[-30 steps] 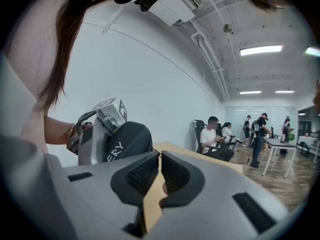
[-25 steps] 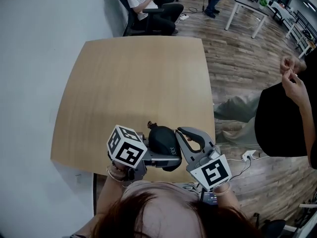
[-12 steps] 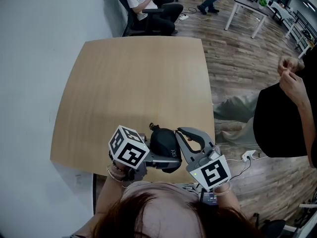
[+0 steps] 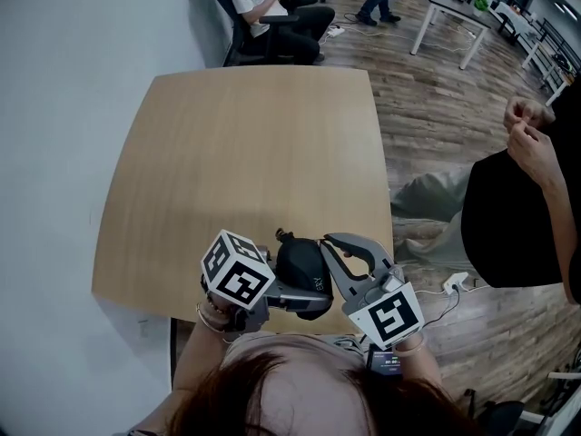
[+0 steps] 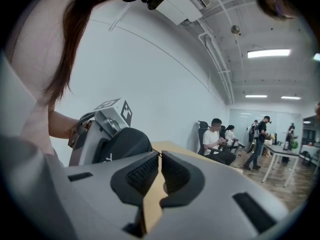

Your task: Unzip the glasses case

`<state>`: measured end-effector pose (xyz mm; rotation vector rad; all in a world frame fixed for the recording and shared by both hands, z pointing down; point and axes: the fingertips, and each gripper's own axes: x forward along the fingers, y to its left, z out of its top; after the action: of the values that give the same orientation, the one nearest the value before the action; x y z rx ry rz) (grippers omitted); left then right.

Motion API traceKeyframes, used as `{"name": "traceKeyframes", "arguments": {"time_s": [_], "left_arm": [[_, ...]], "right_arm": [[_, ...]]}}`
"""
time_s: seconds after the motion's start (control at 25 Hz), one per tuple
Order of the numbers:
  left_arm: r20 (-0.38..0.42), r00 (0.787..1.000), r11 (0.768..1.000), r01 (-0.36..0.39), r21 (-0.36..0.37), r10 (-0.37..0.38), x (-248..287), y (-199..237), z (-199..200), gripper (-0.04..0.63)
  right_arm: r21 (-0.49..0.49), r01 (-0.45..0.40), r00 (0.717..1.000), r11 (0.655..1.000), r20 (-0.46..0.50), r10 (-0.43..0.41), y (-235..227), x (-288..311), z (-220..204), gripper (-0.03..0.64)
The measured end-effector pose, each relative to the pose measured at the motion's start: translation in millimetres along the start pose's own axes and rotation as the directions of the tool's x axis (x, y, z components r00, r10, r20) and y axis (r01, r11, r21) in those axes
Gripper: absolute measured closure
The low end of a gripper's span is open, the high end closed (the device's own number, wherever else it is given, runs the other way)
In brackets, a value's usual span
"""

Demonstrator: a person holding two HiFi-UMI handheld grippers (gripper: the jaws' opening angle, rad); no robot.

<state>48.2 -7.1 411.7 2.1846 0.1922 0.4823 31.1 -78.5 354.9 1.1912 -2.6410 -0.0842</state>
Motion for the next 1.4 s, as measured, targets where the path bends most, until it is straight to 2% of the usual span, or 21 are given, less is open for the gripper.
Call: {"name": "traceKeyframes", "arguments": {"time_s": [0.2, 0.44, 0.8, 1.4], "left_arm": [[-0.027, 1.0, 1.0, 0.001, 0.003, 0.0, 2.3, -0.3, -5.8, 0.341], [-0.094, 0.996, 1.0, -0.002, 0.012, 0.003, 3.1, 2.6, -13.7, 0.342], [-0.155, 0.988, 1.0, -0.004, 0.014, 0.007, 2.5, 8.7, -23.4, 0.342], [-0.286, 0.958, 1.0, -0.007, 0.023, 0.013, 3.4, 9.5, -45.2, 0.342]], "right_arm": [[-0.033, -0.024, 1.0, 0.999, 0.002, 0.024, 3.1, -0.9, 0.2, 0.598], [-0.1, -0.07, 0.997, 0.992, -0.02, 0.069, 5.6, 0.4, -1.7, 0.598], [-0.149, -0.099, 0.995, 0.984, -0.043, 0.093, 9.7, 3.6, -6.9, 0.598], [-0.212, -0.161, 0.986, 0.964, -0.085, 0.146, 20.6, 0.5, -11.0, 0.598]]}}
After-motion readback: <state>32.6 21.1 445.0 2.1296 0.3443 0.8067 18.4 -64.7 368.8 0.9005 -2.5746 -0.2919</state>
